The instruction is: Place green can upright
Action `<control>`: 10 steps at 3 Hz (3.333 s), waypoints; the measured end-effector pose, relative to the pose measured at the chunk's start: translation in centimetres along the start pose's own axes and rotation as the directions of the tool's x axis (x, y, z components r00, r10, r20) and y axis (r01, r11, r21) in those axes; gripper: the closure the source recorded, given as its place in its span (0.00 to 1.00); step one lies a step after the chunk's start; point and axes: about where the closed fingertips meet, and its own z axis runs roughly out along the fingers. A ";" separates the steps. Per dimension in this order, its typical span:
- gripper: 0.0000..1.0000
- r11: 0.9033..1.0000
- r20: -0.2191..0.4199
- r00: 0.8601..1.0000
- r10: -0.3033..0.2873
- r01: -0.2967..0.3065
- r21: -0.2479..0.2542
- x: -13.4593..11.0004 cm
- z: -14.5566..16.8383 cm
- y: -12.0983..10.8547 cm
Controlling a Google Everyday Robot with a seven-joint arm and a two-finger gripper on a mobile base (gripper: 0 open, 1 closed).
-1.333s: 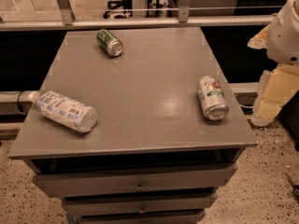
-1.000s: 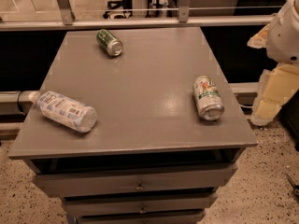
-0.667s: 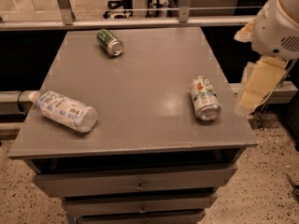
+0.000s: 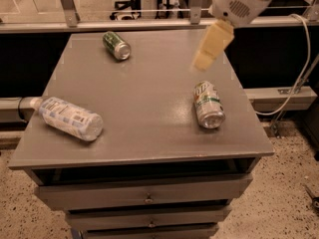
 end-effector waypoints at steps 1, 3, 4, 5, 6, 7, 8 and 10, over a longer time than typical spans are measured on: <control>0.00 0.997 0.070 0.995 0.073 -0.073 0.001 -4.8 1.9 -2.6; 0.00 0.995 0.130 0.986 0.100 -0.101 0.003 -7.2 4.3 -3.4; 0.00 0.985 0.232 0.958 0.168 -0.173 0.002 -12.0 9.0 -5.2; 0.00 0.961 0.305 0.914 0.266 -0.275 -0.016 -18.0 14.9 -7.5; 0.00 0.946 0.307 0.898 0.316 -0.322 -0.032 -21.5 18.3 -8.1; 0.00 0.932 0.250 0.901 0.354 -0.361 -0.017 -22.8 22.2 -9.4; 0.00 0.922 0.179 0.909 0.377 -0.386 0.013 -22.6 25.2 -10.8; 0.00 0.904 0.076 0.905 0.419 -0.424 0.061 -21.3 29.0 -12.8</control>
Offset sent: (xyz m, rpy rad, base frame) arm 0.0336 0.0301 0.0077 0.0704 -0.0016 -0.0374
